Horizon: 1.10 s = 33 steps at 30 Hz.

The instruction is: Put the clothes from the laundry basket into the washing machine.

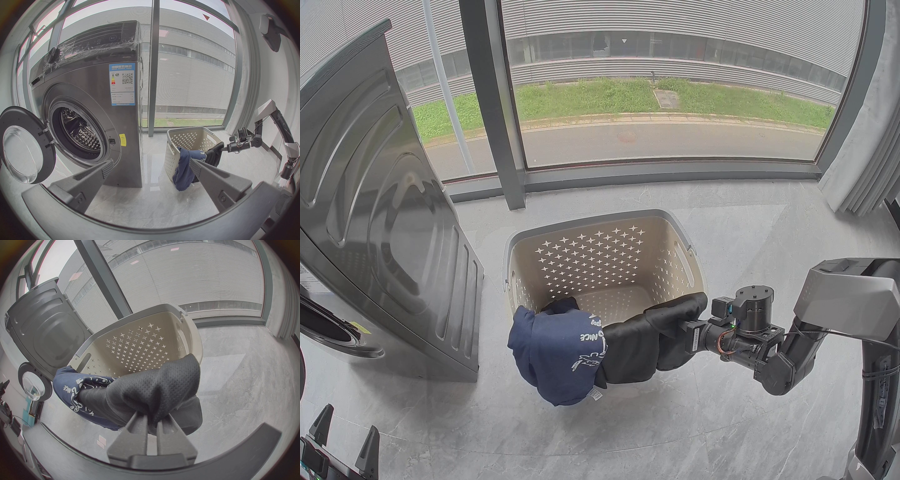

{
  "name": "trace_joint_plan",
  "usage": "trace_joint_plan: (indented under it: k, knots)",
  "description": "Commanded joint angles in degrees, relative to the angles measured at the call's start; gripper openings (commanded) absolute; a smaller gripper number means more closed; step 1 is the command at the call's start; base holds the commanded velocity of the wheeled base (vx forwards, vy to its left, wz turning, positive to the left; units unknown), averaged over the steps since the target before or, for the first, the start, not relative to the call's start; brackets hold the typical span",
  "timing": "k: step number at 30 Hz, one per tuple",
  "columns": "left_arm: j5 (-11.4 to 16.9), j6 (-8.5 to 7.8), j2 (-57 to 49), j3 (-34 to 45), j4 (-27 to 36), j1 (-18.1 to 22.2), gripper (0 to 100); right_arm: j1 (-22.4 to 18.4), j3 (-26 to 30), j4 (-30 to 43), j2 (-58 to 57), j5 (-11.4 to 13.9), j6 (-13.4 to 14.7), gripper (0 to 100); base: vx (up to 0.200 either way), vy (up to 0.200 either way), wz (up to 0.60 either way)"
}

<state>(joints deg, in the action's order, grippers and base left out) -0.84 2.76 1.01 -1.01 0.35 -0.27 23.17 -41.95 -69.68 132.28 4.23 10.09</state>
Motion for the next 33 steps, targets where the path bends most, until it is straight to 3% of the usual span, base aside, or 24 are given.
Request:
trace_joint_plan:
  k: [1, 10, 16, 22, 28, 33]
  knots:
    - [0.05, -0.03, -0.66, 0.84, 0.00, 0.00, 100, 0.38, 1.17, -1.60, 0.08, 0.16, 0.10, 0, 0.000, 0.000, 0.00]
    - [0.05, -0.03, -0.66, 0.75, 0.00, 0.00, 100, 4.51, 13.56, -13.20, -7.56, 0.43, 0.80, 0, 0.000, 0.000, 0.00]
    - [0.05, -0.03, -0.66, 0.75, 0.00, 0.00, 100, 6.62, 18.83, -13.90, -18.46, -0.19, 0.89, 0, 0.000, 0.000, 0.00]
    - [-0.04, -0.03, -0.66, 0.75, 0.00, 0.00, 100, 7.24, 19.45, -13.20, -25.49, -2.03, 0.72, 0, 0.000, 0.000, 0.00]
    - [-0.04, -0.03, -0.66, 0.75, 0.00, 0.00, 100, 10.31, 19.62, -13.02, -31.56, -3.44, 0.10, 0, 0.000, 0.000, 0.00]
    - [-0.04, -0.03, -0.66, 0.75, 0.00, 0.00, 100, 12.60, 18.48, -10.56, -34.28, -5.64, -2.01, 0, 0.000, 0.000, 0.00]
